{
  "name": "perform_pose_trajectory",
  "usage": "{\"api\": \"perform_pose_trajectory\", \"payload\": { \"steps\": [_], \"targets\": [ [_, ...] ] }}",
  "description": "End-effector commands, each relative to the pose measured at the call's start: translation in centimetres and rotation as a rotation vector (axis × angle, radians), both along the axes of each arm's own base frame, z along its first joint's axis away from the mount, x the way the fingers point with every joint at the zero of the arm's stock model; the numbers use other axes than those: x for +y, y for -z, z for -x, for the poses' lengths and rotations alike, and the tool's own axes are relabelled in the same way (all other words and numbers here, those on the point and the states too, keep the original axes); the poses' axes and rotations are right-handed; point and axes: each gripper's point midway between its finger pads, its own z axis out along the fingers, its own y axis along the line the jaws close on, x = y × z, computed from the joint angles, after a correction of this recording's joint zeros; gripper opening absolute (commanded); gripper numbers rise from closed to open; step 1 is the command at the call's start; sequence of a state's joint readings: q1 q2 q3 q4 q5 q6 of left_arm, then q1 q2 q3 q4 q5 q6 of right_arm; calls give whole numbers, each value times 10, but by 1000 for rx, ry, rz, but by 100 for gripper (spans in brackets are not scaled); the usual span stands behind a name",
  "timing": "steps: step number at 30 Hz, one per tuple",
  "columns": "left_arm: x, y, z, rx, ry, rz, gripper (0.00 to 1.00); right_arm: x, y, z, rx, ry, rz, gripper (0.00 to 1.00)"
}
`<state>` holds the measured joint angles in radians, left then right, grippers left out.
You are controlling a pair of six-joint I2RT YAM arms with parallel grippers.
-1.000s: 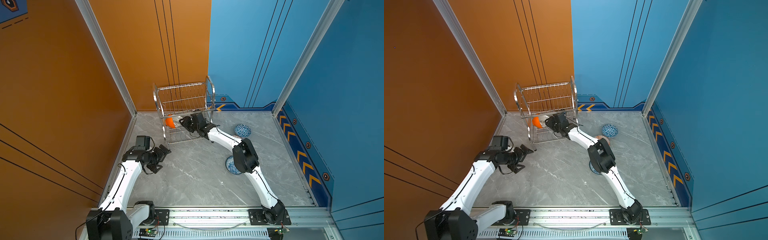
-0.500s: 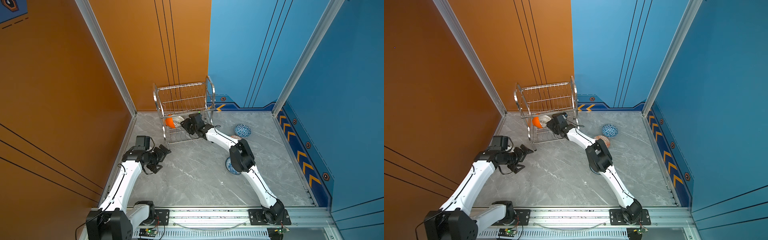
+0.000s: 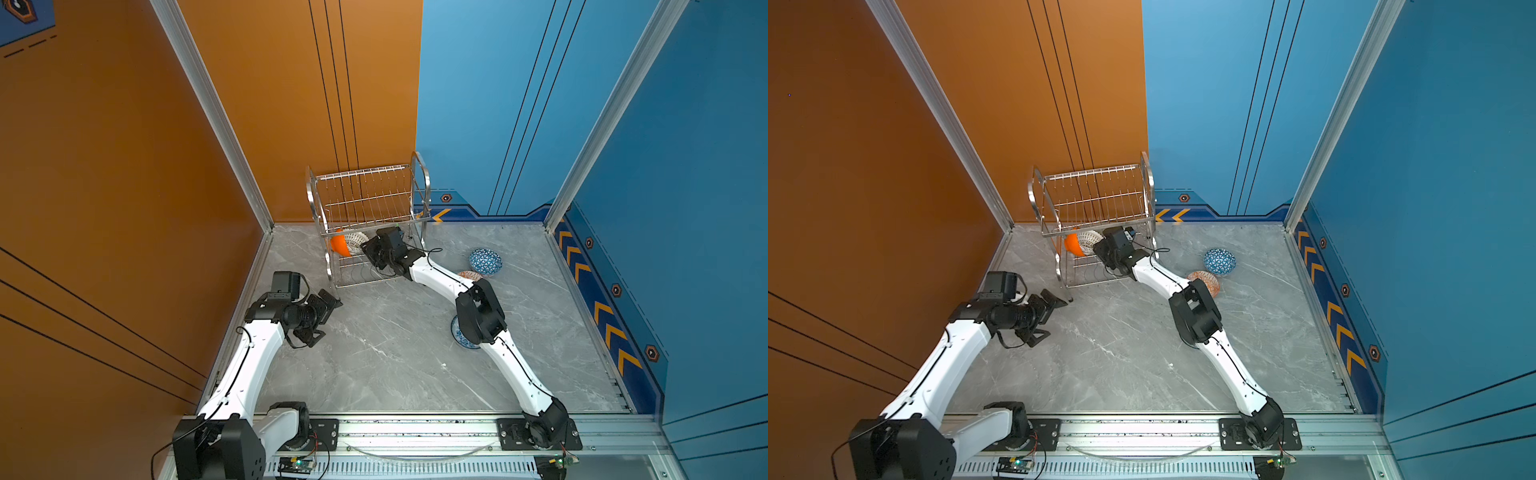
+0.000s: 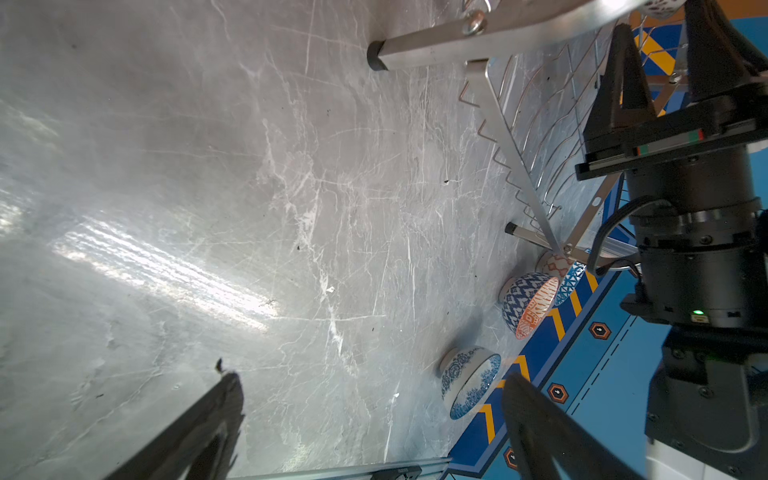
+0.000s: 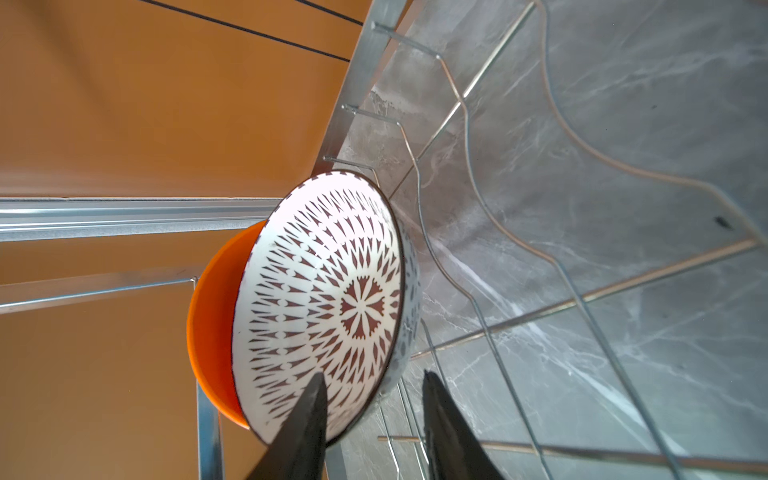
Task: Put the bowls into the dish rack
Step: 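Tilt the white-and-maroon bowl upright between the rack wires with the right gripper, then open the right gripper and draw it back from the bowl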
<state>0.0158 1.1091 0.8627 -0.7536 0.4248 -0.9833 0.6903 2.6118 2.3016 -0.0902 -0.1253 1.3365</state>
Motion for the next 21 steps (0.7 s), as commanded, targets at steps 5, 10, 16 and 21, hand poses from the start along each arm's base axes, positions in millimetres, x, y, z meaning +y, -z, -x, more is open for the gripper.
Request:
{"api": "perform_pose_trajectory", "payload": {
  "steps": [5,10,16,21],
  "targets": [
    [-2,-1,4,12,22,8,98,5,12,-3,30,28,-32,22],
    [-1,-1,3,11,21,5,98,22,15,11,46,-4,-48,14],
    [0,-1,3,10,18,4,98,23,14,10,53,-8,-76,4],
    [0,-1,3,10,17,3,98,20,6,8,38,-4,-113,0]
  ]
}}
